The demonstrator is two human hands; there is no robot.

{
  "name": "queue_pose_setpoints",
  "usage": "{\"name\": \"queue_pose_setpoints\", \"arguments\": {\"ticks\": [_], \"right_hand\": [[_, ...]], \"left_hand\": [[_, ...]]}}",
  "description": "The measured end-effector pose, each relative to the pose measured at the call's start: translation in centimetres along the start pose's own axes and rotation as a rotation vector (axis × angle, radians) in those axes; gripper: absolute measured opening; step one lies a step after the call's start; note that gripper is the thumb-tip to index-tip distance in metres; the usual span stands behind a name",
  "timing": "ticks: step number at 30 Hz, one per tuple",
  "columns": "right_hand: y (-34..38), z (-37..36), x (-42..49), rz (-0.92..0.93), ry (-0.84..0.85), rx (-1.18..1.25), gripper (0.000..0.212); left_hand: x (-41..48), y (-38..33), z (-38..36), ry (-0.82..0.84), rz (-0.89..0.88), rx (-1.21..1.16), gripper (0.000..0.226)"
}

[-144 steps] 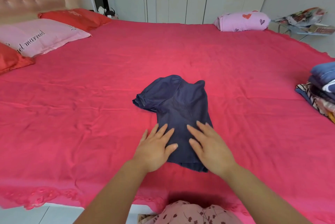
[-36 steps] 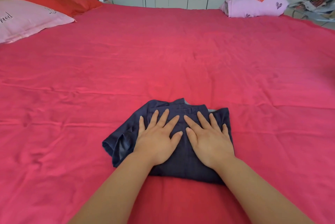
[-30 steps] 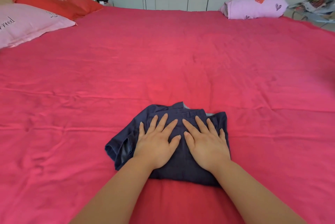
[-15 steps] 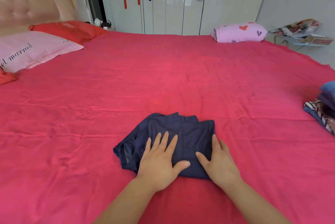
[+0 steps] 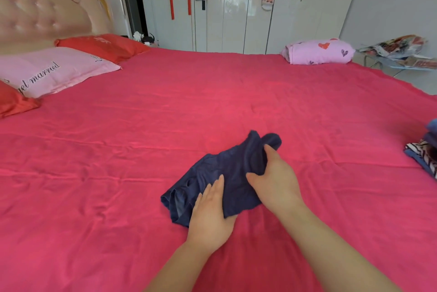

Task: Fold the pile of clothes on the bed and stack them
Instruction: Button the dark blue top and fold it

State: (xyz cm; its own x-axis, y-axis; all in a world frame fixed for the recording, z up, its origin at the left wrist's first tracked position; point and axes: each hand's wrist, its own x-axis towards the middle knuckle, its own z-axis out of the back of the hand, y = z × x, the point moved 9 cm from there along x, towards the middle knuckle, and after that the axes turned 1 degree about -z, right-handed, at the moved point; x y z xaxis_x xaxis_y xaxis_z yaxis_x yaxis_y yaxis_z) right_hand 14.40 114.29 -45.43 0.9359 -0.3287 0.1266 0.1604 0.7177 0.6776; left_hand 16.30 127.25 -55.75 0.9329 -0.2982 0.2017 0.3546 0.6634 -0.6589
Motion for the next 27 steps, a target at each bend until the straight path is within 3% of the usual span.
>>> {"name": "queue_pose_setpoints", "arguments": {"ticks": [2,4,7,11,13,17,19,23,27], "right_hand": [[3.8,-0.8,-0.1,0.127,0.013,0.073,0.057],[6.9,-2.5,-0.6,0.19,0.129,0.273,0.065],[7.8,-5.3,-0.9,0.159,0.219,0.37,0.056],[3.0,-9.7,-0.6,-0.045,0.258,0.225,0.048],[0.5,-12.2,-1.4,-0.171,0.33,0.183,0.054],[-1.9,-16.4,-1.8,-0.395,0.357,0.489,0.086],[-2.1,-17.6,-1.1,-0.437,0.353,0.566,0.083],[-1.6,-15.7,-0.7,-0.445,0.27,0.61,0.026],[-3.3,-13.4,-0.1,-0.369,0.237,0.47,0.034]], "left_hand": [[-0.3,0.8,1.4,-0.111,0.116,-0.414,0.057],[-1.0,3.0,2.2,-0.223,0.332,-0.731,0.037],[-2.1,6.3,2.9,-0.368,0.58,-0.949,0.017],[-3.5,7.6,3.2,-0.448,0.695,-1.246,0.024],[-4.2,8.0,3.0,-0.507,0.755,-1.434,0.025],[-4.6,6.4,2.2,-0.495,0.786,-1.808,0.026],[-4.9,5.4,1.6,-0.436,0.779,-1.874,0.026],[-5.9,5.0,1.5,-0.325,0.801,-1.789,0.023],[-8.6,6.3,3.1,-0.269,0.898,-1.519,0.012]]}}
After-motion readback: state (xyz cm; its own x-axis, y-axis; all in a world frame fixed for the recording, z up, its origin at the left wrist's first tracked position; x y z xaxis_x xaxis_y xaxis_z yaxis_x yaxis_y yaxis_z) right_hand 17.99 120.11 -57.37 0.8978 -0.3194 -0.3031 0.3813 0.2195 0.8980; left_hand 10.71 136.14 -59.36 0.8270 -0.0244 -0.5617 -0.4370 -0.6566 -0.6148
